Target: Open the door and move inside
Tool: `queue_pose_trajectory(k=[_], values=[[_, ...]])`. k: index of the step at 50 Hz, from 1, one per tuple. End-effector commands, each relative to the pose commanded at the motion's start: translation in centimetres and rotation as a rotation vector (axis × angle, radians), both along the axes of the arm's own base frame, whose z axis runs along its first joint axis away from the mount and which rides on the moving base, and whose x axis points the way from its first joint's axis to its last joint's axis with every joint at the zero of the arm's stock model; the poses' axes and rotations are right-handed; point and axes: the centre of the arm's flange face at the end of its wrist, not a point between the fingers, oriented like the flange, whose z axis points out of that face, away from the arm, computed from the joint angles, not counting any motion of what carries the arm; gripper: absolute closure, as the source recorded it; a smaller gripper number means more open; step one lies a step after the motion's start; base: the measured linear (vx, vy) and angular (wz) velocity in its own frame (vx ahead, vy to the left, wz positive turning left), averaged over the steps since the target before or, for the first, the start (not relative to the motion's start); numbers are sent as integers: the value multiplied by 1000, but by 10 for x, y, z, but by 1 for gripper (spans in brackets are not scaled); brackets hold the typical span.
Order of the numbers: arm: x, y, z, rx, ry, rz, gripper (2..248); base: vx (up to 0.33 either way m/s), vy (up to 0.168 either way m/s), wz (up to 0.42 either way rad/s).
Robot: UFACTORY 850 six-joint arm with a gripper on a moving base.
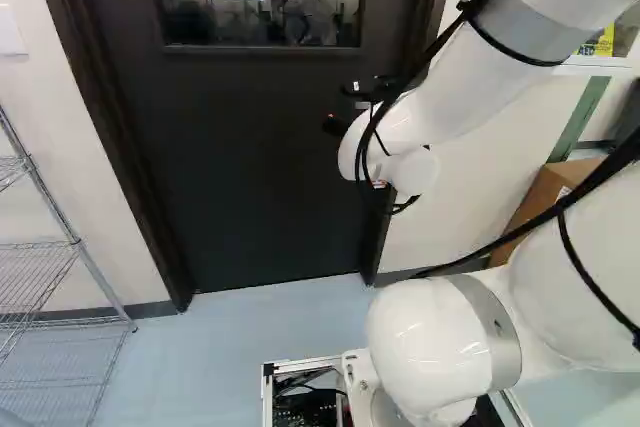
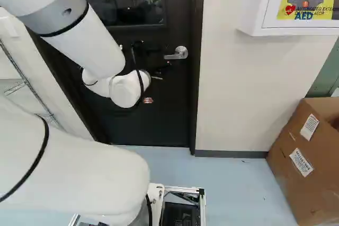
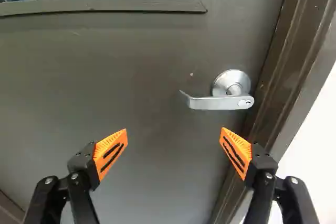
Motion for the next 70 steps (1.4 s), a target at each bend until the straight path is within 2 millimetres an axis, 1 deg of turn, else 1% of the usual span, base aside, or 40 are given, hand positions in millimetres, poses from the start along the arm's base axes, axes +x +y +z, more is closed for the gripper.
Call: queue_pose_trajectory(k=[33,70], values=[[17,0,34,0,-68,0,3,0,0,0],[43,0,54,0,81,0,3,0,0,0]])
